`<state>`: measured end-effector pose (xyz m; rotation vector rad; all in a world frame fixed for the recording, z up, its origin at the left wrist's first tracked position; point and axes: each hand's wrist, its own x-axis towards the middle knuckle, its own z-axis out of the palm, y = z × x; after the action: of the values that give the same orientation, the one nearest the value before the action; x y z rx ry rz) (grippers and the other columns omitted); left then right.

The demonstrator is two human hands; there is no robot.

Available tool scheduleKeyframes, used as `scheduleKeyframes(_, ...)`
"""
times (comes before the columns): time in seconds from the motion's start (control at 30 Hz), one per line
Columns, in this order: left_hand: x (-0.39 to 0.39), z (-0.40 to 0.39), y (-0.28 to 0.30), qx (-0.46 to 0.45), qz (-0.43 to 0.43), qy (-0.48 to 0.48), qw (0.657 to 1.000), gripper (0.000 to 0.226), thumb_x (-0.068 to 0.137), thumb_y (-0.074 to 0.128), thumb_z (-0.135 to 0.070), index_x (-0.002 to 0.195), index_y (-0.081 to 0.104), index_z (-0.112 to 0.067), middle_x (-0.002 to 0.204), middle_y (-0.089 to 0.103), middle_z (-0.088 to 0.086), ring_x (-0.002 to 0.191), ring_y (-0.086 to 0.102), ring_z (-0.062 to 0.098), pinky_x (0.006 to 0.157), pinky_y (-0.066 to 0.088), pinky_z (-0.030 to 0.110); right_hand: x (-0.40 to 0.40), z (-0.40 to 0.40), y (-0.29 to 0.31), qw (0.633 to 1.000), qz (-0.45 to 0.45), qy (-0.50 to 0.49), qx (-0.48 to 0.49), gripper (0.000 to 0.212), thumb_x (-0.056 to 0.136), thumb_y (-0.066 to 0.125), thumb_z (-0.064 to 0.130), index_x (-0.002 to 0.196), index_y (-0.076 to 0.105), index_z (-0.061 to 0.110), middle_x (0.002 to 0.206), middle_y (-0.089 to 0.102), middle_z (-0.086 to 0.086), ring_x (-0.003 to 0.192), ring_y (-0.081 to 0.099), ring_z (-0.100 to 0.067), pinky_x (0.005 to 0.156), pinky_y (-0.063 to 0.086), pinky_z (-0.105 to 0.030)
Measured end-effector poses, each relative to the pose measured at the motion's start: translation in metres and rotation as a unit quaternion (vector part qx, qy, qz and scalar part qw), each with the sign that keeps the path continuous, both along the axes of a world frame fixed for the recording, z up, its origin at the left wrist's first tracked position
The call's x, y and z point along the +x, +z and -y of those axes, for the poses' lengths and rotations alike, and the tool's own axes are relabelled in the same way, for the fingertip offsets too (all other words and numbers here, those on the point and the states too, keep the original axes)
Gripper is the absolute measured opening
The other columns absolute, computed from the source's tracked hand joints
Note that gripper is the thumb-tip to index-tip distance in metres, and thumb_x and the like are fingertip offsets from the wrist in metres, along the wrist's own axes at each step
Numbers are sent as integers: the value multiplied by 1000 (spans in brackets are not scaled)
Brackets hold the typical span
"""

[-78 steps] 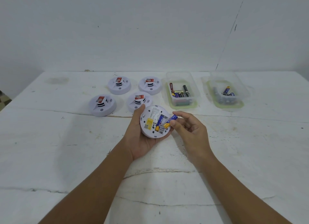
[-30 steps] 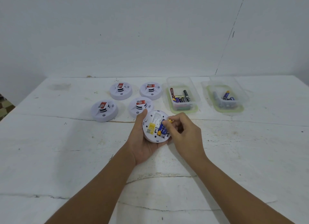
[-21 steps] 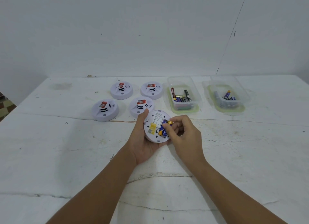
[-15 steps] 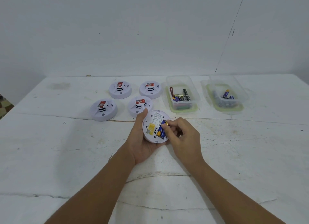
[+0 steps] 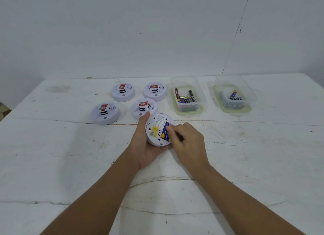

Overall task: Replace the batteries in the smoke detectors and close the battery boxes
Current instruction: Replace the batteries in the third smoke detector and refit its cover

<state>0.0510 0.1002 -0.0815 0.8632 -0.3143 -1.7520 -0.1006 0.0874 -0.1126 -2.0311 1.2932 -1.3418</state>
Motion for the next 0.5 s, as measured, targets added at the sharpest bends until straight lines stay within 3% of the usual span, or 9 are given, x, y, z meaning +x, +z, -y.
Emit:
scheduleKeyframes(0.13,-2,0,2,-3,1,12,1000,61,99,51,-59,132,63,-8,118,72,22,103,73,34,84,61,49,1,-1,6,997,46,7,55,23,104,64,28,82,71,21,73,60,1,72,56,-11,63,42,-21)
scheduleKeyframes(0.2,-4,0,3,-4,-4,17,1000,59,100,50,-60,128,66,-11,119,72,21,102,73,34,86,60,50,-1,-3,12,991,103,1,82,15,104,62,26,98,76,22,81,66,1,77,61,-10,68,48,-23)
scheduleKeyframes(0.27,-5,0,4,-9,-2,25,1000,62,99,52,-59,135,64,-11,127,70,22,111,70,38,95,57,54,-3,-5,15,980,159,-7,122,15,106,58,21,117,68,22,77,64,9,70,59,-4,65,47,-19)
scheduleKeyframes(0.33,-5,1,5,-14,-8,43,999,65,97,56,-58,144,58,-13,135,66,22,122,64,41,104,52,57,-5,-3,15,965,197,-18,172,19,107,51,15,123,58,23,70,57,15,62,54,0,62,44,-18)
scheduleKeyframes(0.5,-2,-3,19,-44,-45,68,996,65,93,60,-55,141,60,-12,140,62,26,127,61,46,97,56,59,-4,1,11,968,157,-34,193,23,106,45,14,122,55,26,85,57,6,71,53,-6,67,44,-23)
